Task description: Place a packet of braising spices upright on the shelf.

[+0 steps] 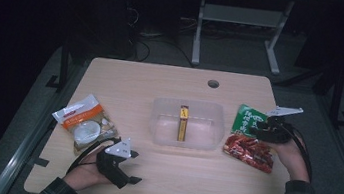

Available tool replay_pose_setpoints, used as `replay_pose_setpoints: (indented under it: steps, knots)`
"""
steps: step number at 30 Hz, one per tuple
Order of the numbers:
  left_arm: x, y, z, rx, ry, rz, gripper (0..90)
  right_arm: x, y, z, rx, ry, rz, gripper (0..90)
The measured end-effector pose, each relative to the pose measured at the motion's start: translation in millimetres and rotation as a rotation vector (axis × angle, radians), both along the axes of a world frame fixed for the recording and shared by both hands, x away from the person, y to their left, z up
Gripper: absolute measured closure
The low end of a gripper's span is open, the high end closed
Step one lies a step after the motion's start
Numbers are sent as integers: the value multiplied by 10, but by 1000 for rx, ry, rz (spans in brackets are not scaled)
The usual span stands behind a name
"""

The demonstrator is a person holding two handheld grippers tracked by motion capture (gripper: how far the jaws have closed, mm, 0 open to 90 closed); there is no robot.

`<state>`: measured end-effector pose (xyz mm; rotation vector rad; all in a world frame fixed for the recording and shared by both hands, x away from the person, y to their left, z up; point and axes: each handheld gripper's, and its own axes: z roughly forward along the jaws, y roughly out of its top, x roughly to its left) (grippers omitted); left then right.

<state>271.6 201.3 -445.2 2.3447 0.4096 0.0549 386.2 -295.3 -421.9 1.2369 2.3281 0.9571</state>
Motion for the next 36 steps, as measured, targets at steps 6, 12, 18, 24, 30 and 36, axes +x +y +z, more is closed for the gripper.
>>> replay_pose_setpoints:
  steps: [6, 12, 18, 24, 30, 36]
  knots:
    - [5, 3, -3, -5, 4, 9, 143, 217, -49, -54, -11, -12, -69, 779]
    - [8, 3, -14, 1, 9, 6, 143, 514, -130, -176, -24, 2, -173, 899]
    - [10, -5, -26, 3, 15, 8, 143, 675, -158, -243, -50, 2, -228, 900]
    - [9, 1, -33, 6, 15, 7, 144, 834, -158, -290, -94, 11, -240, 900]
    - [13, 9, -43, 8, 20, 10, 144, 888, -169, -331, -119, 28, -244, 900]
    - [11, 4, -47, 7, 22, 8, 144, 916, -221, -412, -123, 52, -254, 900]
